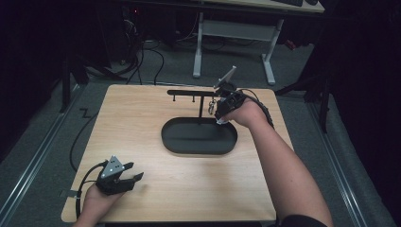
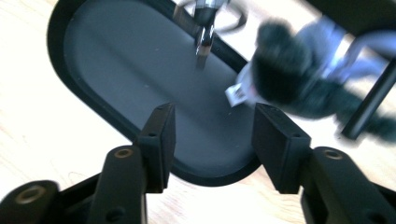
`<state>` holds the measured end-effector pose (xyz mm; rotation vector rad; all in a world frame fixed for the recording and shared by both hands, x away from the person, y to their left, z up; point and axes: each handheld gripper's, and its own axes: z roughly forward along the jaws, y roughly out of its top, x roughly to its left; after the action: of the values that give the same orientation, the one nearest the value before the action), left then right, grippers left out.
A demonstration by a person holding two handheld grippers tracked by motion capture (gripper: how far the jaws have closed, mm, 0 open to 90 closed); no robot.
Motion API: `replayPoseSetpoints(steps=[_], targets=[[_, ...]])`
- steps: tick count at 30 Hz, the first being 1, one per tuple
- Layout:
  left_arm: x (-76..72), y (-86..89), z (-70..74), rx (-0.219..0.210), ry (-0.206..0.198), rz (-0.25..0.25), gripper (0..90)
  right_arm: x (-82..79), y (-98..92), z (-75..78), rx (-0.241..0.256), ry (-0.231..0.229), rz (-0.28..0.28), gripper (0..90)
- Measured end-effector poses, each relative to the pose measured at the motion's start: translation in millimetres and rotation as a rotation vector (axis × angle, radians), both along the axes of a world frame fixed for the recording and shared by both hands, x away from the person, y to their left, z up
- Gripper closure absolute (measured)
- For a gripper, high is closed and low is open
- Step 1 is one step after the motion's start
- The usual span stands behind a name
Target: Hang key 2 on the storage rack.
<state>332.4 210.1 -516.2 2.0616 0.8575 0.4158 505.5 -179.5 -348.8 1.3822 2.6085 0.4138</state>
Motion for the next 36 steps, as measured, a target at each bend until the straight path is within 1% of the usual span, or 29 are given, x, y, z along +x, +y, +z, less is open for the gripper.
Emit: replayPoseSetpoints(steps=[4,5,6,8,9,10,11,12,13,14,15,16,17,19,20,21,22,23,24,25,26,27,28,29,30,31,32,33,36], targets=[[0.0,-2.1,-0.5,0.012,0.001,-0.003,42.4,-23.5,-8.9,-14.0,0.037,-0.039,0.013,44.7],[0.0,-3.6,-1.2,0.013,-0.001,-0.003,42.3,-36.5,-12.9,-22.5,0.058,-0.064,0.023,45.3],[0.0,-3.6,-1.2,0.013,-0.001,-0.003,42.3,-36.5,-12.9,-22.5,0.058,-0.064,0.023,45.3],[-0.1,-4.6,-1.4,0.017,0.003,-0.009,42.2,-50.4,-15.9,-31.2,0.051,-0.109,0.029,45.4],[-0.2,-6.0,-2.1,0.019,0.001,-0.008,42.0,-64.7,-19.2,-40.3,0.071,-0.139,0.028,45.0],[-0.2,-6.0,-2.1,0.019,0.001,-0.008,42.0,-64.7,-19.2,-40.3,0.071,-0.139,0.028,45.0],[-0.2,-6.3,-2.3,0.020,0.004,-0.009,42.0,-71.8,-21.1,-45.7,0.083,-0.156,0.021,44.5],[-0.2,-7.0,-2.9,0.025,0.007,-0.011,41.9,-85.9,-25.2,-58.1,0.085,-0.193,0.012,42.8],[-0.3,-7.3,-3.2,0.025,0.006,-0.011,41.9,-92.9,-27.2,-64.8,0.081,-0.211,0.015,40.9],[-0.3,-7.3,-3.2,0.025,0.006,-0.011,41.9,-92.9,-27.2,-64.8,0.081,-0.211,0.015,40.9],[-0.6,-7.9,-3.6,0.025,0.009,-0.013,41.8,-107.2,-32.0,-79.8,0.090,-0.243,0.008,39.5],[-0.6,-7.9,-3.6,0.025,0.009,-0.013,41.8,-107.2,-32.0,-79.8,0.090,-0.243,0.008,39.5],[-0.9,-8.6,-4.0,0.025,0.013,-0.014,41.8,-121.1,-38.5,-95.7,0.117,-0.276,-0.012,39.2],[-1.3,-9.4,-4.4,0.028,0.014,-0.015,41.7,-134.2,-45.9,-110.2,0.152,-0.298,-0.040,38.9],[-1.3,-9.4,-4.4,0.028,0.014,-0.015,41.6,-134.2,-45.9,-110.2,0.152,-0.298,-0.040,38.9],[-1.5,-10.0,-4.6,0.028,0.014,-0.016,41.6,-140.8,-49.4,-116.6,0.167,-0.308,-0.054,38.6],[-1.7,-10.5,-4.7,0.030,0.017,-0.018,41.6,-147.9,-53.2,-123.0,0.189,-0.327,-0.069,38.7],[-2.0,-11.3,-5.1,0.028,0.018,-0.018,41.5,-161.4,-61.2,-134.4,0.236,-0.343,-0.098,38.6],[-2.1,-11.7,-5.4,0.030,0.021,-0.020,41.5,-161.4,-61.2,-134.4,0.236,-0.343,-0.098,38.6],[-2.2,-12.3,-5.9,0.027,0.026,-0.021,41.5,-168.2,-65.0,-139.4,0.244,-0.359,-0.104,38.5],[-2.1,-13.0,-6.7,0.025,0.030,-0.023,41.6,-175.1,-68.3,-144.1,0.249,-0.381,-0.106,38.4],[-1.8,-14.6,-8.7,0.030,0.038,-0.026,41.7,-191.3,-75.6,-152.2,0.272,-0.450,-0.121,38.9],[-1.4,-15.3,-9.9,0.038,0.044,-0.028,41.6,-201.4,-80.0,-158.4,0.310,-0.493,-0.150,40.3],[-1.0,-16.1,-11.2,0.039,0.047,-0.024,41.6,-209.9,-84.5,-165.8,0.350,-0.503,-0.176,44.2],[-1.0,-16.1,-11.2,0.039,0.047,-0.024,41.5,-209.9,-84.5,-165.8,0.350,-0.503,-0.176,44.2],[-0.6,-16.8,-12.3,0.039,0.053,-0.022,41.5,-212.2,-87.8,-168.9,0.381,-0.451,-0.188,40.8],[-0.2,-17.6,-13.3,0.039,0.055,-0.018,41.4,-212.7,-89.0,-168.0,0.381,-0.440,-0.188,38.9],[0.7,-19.5,-14.9,0.043,0.063,-0.014,41.4,-213.3,-90.3,-167.1,0.345,-0.485,-0.167,39.5],[0.6,-21.8,-16.0,0.054,0.063,-0.008,41.2,-211.0,-92.5,-167.4,0.347,-0.486,-0.170,39.4]])
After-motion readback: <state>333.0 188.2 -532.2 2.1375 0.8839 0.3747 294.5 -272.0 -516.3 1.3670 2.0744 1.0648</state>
